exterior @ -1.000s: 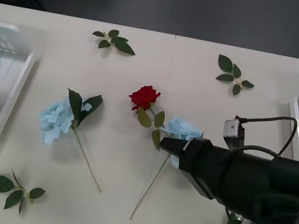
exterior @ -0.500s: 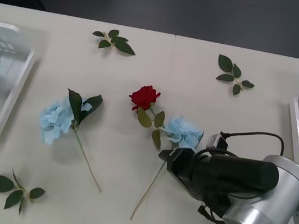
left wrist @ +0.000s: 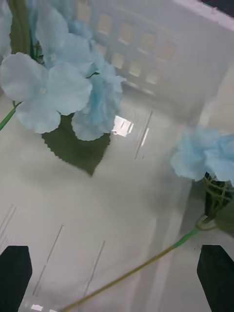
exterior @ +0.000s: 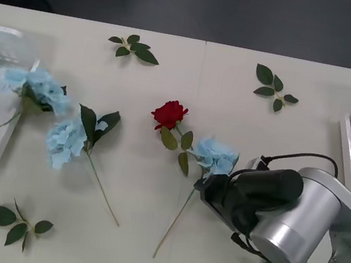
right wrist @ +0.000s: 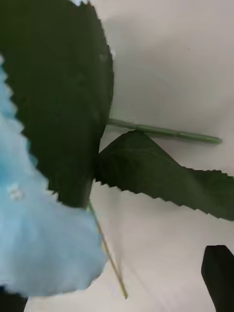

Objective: Put the red flowers into the right box and the blue flowers into the left box

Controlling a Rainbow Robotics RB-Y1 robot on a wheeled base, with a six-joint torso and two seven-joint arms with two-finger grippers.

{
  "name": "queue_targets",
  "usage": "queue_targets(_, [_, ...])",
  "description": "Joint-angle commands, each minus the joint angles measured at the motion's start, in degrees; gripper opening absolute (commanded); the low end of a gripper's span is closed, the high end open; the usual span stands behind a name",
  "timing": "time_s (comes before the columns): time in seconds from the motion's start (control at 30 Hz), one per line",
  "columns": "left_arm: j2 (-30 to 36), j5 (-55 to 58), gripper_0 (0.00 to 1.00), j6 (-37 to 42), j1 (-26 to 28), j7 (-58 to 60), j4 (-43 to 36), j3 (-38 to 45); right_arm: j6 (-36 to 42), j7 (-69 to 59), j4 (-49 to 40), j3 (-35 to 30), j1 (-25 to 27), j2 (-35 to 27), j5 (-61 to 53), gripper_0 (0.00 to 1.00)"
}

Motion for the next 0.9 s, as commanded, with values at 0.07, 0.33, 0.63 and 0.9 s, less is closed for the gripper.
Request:
queue_targets(0.07, [1.90, 2.66, 1.00, -0.30, 3.47, 11.94, -5.73, -0.91, 1.90, -0.32, 0.95, -0.37, -1.44, 2.68, -0.38, 1.00])
queue_targets(0.33, [1.90, 6.36, 1.00, -0.30, 8.66, 20.38, -15.05, -4.78, 2.96, -0.41, 5.87, -0.37, -5.22, 6.98, -0.12, 1.00])
queue_targets(0.63, [1.90, 10.57, 1.00, 4.97, 9.98, 27.76, -22.43, -9.52, 5.24, -0.15, 11.67, -0.37, -9.18, 11.38, 0.76, 1.00])
queue_targets(0.9, [1.11, 10.40, 1.00, 8.66, 10.06, 44.99, -25.94, -15.06, 5.24, 0.47, 14.13, -0.19, -9.53, 12.52, 1.03, 1.00])
